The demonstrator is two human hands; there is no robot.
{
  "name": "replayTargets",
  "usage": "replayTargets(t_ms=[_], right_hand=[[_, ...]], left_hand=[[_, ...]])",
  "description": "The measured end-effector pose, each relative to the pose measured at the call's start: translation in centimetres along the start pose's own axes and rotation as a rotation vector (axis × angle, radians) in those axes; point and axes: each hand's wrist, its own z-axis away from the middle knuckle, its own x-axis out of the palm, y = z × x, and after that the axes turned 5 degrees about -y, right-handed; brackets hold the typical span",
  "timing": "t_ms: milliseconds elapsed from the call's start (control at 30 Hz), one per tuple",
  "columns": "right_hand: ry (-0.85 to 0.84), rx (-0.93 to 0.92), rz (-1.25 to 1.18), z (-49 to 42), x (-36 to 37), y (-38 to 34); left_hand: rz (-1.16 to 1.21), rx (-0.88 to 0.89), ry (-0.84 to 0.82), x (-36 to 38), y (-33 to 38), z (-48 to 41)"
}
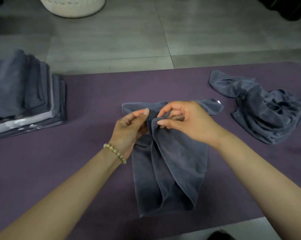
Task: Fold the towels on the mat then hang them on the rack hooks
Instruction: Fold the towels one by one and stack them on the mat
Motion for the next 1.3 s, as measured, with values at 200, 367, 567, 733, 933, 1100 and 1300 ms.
replayTargets(t_ms=[200, 367, 567, 733, 933, 1100, 1300], right_hand=[[0.119, -0.019, -0.154, -1.4, 1.2, 0.5], [0.11, 0.019, -0.209, -2.0, 1.4, 1.0], [0.074, 0.074, 0.049, -1.3, 0.8, 3.6], [0.016, 0.137, 0.325, 0.8, -0.2, 8.5], [-0.087, 0.246, 0.072, 2.8, -1.2, 9.2], [-0.004, 0.29, 0.08, 4.0, -2.1, 9.5], [0.208, 0.305, 0.081, 4.3, -2.6, 12.0]], left_hand=[[0.07, -0.034, -0.053, -0.3, -0.4, 0.3], [0.107, 0.004, -0.032, 0.3, -0.8, 0.6], [0.045, 0.011, -0.06, 0.0, -1.0, -0.4], [0.013, -0.024, -0.142, -1.2, -1.7, -1.0], [-0.173, -0.043, 0.027, -2.1, -3.8, -1.7], [-0.379, -0.143, -0.02, -2.8, -4.4, -1.5], [-0.757, -0.067, -0.005, -2.6, -6.4, -2.3]])
